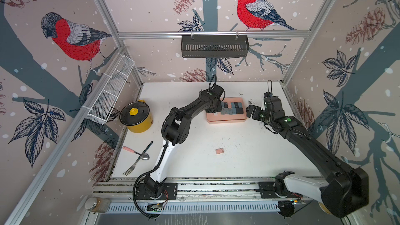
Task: Put the eraser in the storage box
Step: Place the eraser in the storage box.
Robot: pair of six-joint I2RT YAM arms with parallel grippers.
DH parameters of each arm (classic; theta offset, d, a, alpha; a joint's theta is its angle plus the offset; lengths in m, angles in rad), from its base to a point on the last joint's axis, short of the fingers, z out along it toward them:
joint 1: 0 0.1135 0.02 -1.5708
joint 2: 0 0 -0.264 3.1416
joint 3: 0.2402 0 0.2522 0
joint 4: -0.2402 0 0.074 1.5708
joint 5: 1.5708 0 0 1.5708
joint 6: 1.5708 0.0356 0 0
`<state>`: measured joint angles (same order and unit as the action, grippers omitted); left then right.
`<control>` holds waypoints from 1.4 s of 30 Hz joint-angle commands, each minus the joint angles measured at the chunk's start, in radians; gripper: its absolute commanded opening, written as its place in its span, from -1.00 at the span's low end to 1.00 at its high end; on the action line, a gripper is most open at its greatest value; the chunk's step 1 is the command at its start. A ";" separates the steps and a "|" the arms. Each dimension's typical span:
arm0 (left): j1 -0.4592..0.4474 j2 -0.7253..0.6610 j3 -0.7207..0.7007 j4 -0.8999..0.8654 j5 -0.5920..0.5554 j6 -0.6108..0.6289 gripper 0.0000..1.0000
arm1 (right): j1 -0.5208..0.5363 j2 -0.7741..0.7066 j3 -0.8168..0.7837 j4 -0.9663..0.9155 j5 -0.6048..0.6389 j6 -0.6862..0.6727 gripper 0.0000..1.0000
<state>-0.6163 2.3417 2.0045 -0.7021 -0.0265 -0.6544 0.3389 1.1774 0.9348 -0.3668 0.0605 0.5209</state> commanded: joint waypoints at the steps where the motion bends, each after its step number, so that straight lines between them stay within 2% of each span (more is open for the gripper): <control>1: 0.005 -0.025 -0.010 0.025 -0.003 -0.004 0.06 | 0.000 -0.001 0.003 -0.001 -0.009 0.002 0.99; 10: 0.034 -0.089 -0.145 0.131 0.069 -0.017 0.28 | -0.001 0.000 0.002 0.001 -0.009 0.000 0.98; 16: 0.032 -0.081 -0.181 0.167 0.117 -0.026 0.44 | 0.000 0.004 -0.002 0.005 -0.010 0.000 0.98; 17: 0.032 -0.079 -0.185 0.172 0.122 -0.030 0.57 | -0.001 0.005 -0.001 0.005 -0.010 0.001 0.98; 18: 0.032 -0.077 -0.190 0.176 0.128 -0.031 0.93 | -0.001 0.005 -0.003 0.005 -0.010 0.001 0.98; 42: 0.010 -0.043 -0.169 0.226 0.203 -0.094 0.95 | -0.003 -0.010 -0.004 -0.007 -0.002 -0.005 0.99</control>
<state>-0.6029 2.2894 1.8229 -0.4824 0.1577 -0.7330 0.3378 1.1751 0.9310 -0.3656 0.0536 0.5205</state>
